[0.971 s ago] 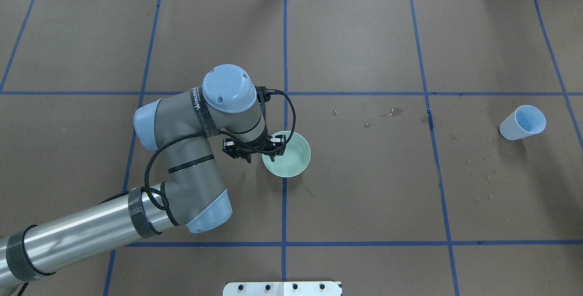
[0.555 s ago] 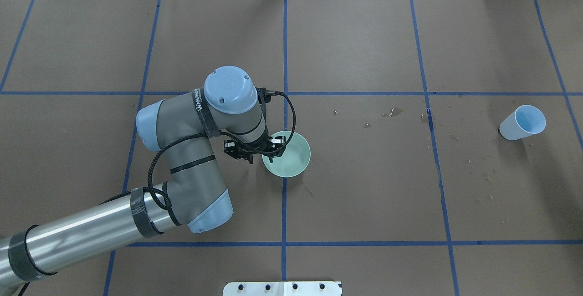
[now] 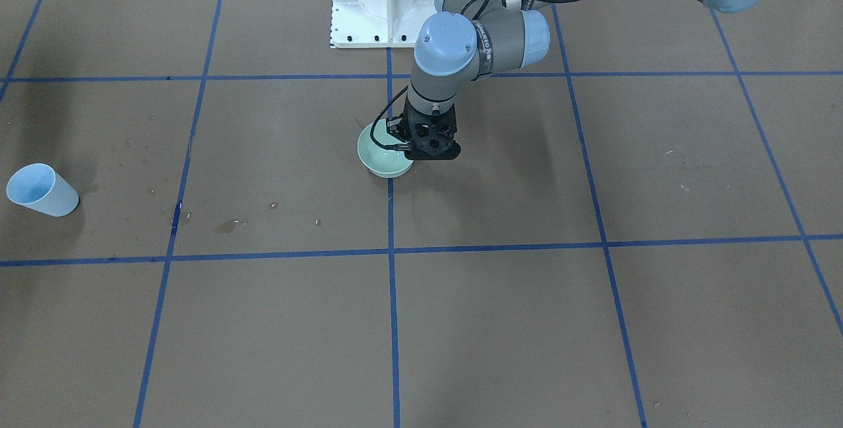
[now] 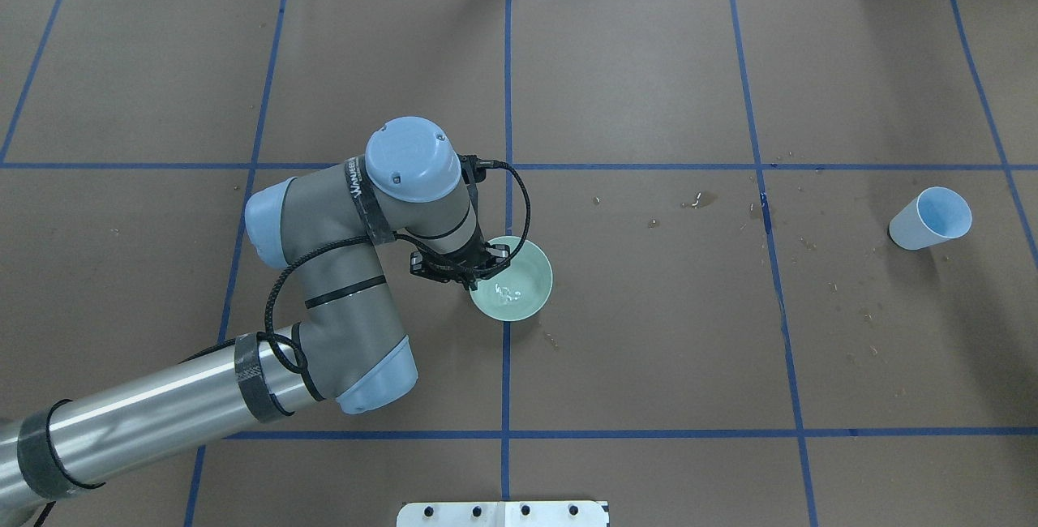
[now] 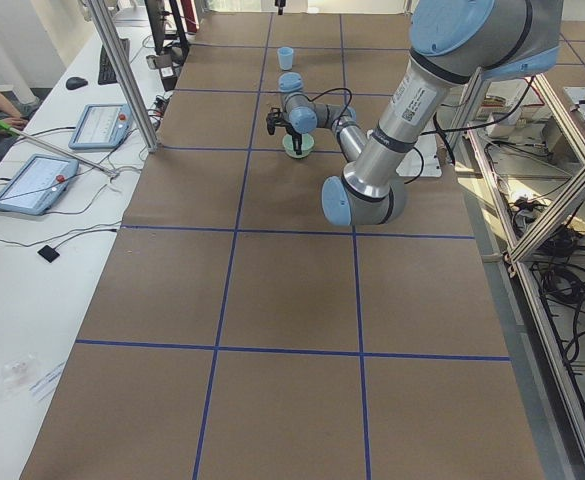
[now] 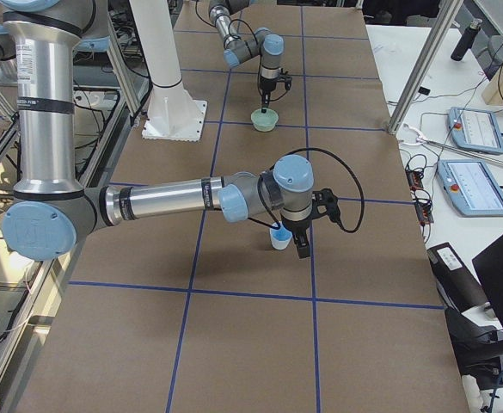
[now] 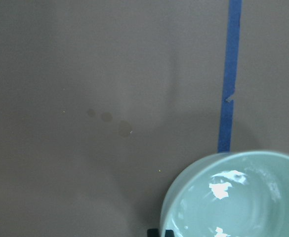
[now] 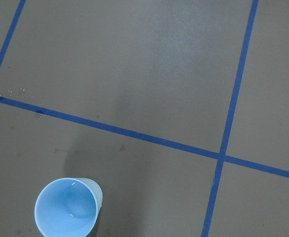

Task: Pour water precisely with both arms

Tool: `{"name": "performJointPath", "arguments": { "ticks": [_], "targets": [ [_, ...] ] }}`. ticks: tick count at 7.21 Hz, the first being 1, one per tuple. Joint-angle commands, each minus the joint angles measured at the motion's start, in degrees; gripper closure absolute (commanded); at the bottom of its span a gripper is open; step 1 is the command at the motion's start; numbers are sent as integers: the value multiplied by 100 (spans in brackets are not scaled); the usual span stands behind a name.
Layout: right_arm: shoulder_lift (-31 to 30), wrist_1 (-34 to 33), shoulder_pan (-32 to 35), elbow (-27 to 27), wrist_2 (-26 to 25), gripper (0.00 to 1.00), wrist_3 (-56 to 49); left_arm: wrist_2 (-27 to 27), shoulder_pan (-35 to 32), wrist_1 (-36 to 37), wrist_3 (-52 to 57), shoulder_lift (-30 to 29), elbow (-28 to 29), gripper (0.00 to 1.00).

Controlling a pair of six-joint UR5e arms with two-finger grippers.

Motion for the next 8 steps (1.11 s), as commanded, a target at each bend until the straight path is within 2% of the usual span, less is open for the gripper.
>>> {"name": "performJointPath", "arguments": {
  "ticks": [1, 2, 4, 5, 6, 7, 8],
  "targets": [
    [34, 0, -9, -3, 0, 1, 53, -654, -690, 292, 53, 372, -897, 100],
    [51, 0, -9, 6, 0, 1, 71, -1086, -1173, 321, 375, 819, -1241, 100],
    [43, 0, -9, -21, -18, 1, 71, -1274, -1790, 251, 2109, 2572, -2154, 100],
    [25, 9, -9, -38, -26, 1, 71, -1361, -2289, 216, 3215, 3390, -2324, 100],
    [25, 9, -9, -38, -18, 1, 71, -1597, -2729, 215, 4201, 3947, -2274, 100],
    [25, 9, -9, -38, -9, 1, 80, -1608, -3029, 215, 4985, 4274, -2108, 100],
    [25, 0, -9, -38, -9, 1, 80, -1608, -3145, 189, 5445, 4356, -1767, 100]
  ]
}}
